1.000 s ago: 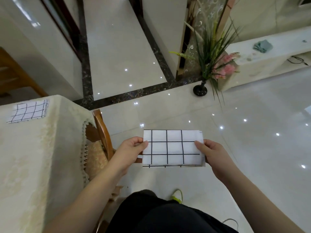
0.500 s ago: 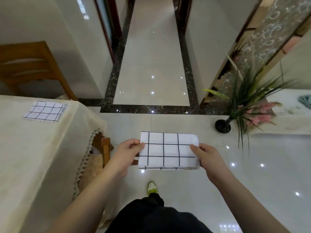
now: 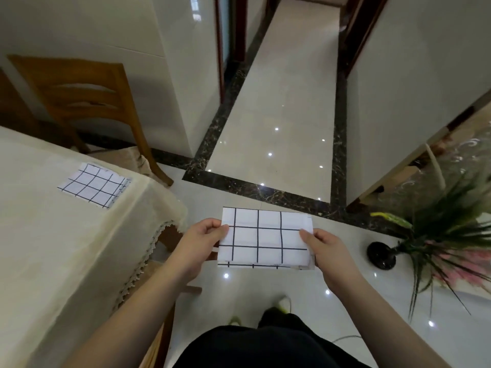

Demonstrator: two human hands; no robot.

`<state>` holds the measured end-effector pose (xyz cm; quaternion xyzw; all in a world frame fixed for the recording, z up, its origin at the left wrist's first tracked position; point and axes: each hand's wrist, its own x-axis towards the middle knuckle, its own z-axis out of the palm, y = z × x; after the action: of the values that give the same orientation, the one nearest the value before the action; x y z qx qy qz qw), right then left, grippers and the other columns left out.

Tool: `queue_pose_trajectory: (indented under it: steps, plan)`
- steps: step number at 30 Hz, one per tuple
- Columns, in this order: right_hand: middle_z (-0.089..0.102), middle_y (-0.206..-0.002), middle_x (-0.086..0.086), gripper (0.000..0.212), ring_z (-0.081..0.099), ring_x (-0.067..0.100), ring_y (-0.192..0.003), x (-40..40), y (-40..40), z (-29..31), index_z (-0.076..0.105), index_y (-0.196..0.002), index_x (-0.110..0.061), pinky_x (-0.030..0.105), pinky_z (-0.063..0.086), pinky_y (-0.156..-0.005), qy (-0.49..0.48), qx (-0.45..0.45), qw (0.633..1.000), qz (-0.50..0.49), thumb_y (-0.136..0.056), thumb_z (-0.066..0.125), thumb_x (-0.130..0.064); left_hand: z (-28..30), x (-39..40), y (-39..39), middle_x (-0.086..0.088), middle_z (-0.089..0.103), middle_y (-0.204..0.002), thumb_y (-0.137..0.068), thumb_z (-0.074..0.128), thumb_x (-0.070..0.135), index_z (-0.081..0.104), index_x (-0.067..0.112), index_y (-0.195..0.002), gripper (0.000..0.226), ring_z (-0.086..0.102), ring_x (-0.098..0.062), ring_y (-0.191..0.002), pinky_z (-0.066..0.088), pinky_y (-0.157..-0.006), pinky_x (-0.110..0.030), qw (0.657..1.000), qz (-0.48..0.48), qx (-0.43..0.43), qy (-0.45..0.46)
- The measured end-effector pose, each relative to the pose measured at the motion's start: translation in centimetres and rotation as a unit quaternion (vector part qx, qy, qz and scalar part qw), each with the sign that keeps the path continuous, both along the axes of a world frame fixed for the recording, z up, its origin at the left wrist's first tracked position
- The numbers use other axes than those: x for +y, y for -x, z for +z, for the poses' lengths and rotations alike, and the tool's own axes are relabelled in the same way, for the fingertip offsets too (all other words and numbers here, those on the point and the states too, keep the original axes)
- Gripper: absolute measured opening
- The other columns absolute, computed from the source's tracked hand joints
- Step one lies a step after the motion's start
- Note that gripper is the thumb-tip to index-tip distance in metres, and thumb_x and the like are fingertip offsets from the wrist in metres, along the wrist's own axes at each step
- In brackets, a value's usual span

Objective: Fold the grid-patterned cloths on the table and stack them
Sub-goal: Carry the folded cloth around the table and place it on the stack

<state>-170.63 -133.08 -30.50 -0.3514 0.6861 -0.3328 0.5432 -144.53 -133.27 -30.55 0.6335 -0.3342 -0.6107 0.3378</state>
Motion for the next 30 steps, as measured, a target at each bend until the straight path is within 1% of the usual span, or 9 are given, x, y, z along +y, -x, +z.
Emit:
queue_pose_trajectory:
  steps: [3,7,11,17,21,23,24,27,30]
  plan:
    - [0.076,-0.098,0.002,0.014,0.07,0.023,-0.096,-4.5,0.0,-0.4,0.073,-0.099,-0.018,0.044,0.056,-0.092,-0.005,-0.017,0.999,0.031,-0.096,0.06,-0.024,-0.5,-2.9,0.1,-0.014,0.074,-0.088,-0.096,0.06,0.02,0.068,0.006,-0.095,0.016,0.068,-0.024,-0.075,0.059,-0.068,-0.034,0.999,0.04,-0.007,-0.013]
    - [0.076,-0.098,0.002,0.017,0.072,0.021,-0.095,-11.4,0.0,-1.0,0.072,-0.104,-0.016,0.043,0.055,-0.093,-0.002,-0.041,0.995,0.087,-0.096,0.06,-0.024,-1.2,-7.4,0.5,-0.013,0.074,-0.09,-0.095,0.061,0.019,0.067,0.009,-0.093,0.012,0.07,-0.026,-0.077,0.058,-0.068,-0.035,0.995,0.097,-0.01,-0.021]
    - [0.076,-0.1,0.001,0.015,0.072,0.021,-0.096,-18.1,-0.2,-0.7,0.071,-0.107,-0.019,0.045,0.054,-0.094,-0.007,-0.067,0.986,0.149,-0.094,0.063,-0.022,-0.6,-11.6,0.8,-0.015,0.074,-0.092,-0.096,0.06,0.019,0.066,0.006,-0.099,0.014,0.069,-0.024,-0.076,0.056,-0.065,-0.033,0.987,0.156,-0.019,-0.025]
    - [0.075,-0.105,0.003,0.023,0.07,0.025,-0.101,-27.3,-1.5,-0.6,0.069,-0.114,-0.018,0.05,0.052,-0.096,-0.01,-0.076,0.967,0.244,-0.092,0.066,-0.022,0.5,-16.2,0.5,-0.012,0.075,-0.091,-0.097,0.059,0.019,0.067,0.007,-0.098,0.014,0.069,-0.023,-0.075,0.055,-0.059,-0.029,0.973,0.232,-0.011,-0.008]
    - [0.075,-0.106,0.007,0.021,0.069,0.03,-0.103,-31.6,-4.9,-0.8,0.07,-0.112,-0.017,0.054,0.051,-0.097,-0.02,-0.087,0.951,0.295,-0.091,0.066,-0.021,0.4,-17.3,-1.3,-0.011,0.076,-0.094,-0.093,0.064,0.028,0.069,0.012,-0.098,0.017,0.067,-0.029,-0.082,0.049,-0.076,-0.044,0.957,0.29,-0.019,0.001]
    - [0.075,-0.106,0.007,0.022,0.069,0.03,-0.103,-33.1,-7.3,-1.1,0.07,-0.112,-0.016,0.054,0.051,-0.097,-0.026,-0.088,0.942,0.323,-0.091,0.067,-0.021,-0.1,-17.6,-2.8,-0.008,0.077,-0.093,-0.095,0.063,0.024,0.069,0.013,-0.098,0.013,0.068,-0.028,-0.084,0.052,-0.079,-0.045,0.947,0.322,-0.023,0.001]
    - [0.075,-0.106,0.007,0.022,0.069,0.03,-0.102,-33.8,-8.6,-1.2,0.07,-0.112,-0.016,0.052,0.052,-0.096,-0.029,-0.085,0.937,0.338,-0.091,0.067,-0.02,-0.3,-17.6,-3.6,-0.007,0.077,-0.092,-0.096,0.061,0.021,0.068,0.012,-0.098,0.012,0.069,-0.025,-0.083,0.054,-0.079,-0.042,0.941,0.338,-0.025,0.0]
    - [0.076,-0.101,0.006,0.019,0.071,0.028,-0.099,-35.8,-13.1,-1.6,0.069,-0.11,-0.016,0.047,0.055,-0.092,-0.038,-0.068,0.919,0.386,-0.092,0.065,-0.018,-1.1,-17.8,-6.3,-0.007,0.077,-0.09,-0.097,0.059,0.016,0.066,0.007,-0.099,0.012,0.07,-0.02,-0.077,0.057,-0.065,-0.031,0.923,0.384,-0.012,0.001]
    - [0.076,-0.1,0.004,0.017,0.071,0.025,-0.097,-37.6,-18.0,-1.8,0.068,-0.11,-0.018,0.042,0.057,-0.087,-0.042,-0.047,0.901,0.43,-0.093,0.064,-0.019,-2.4,-18.1,-9.5,-0.008,0.077,-0.091,-0.098,0.058,0.015,0.065,0.005,-0.101,0.013,0.07,-0.018,-0.074,0.056,-0.063,-0.03,0.907,0.42,-0.009,-0.003]
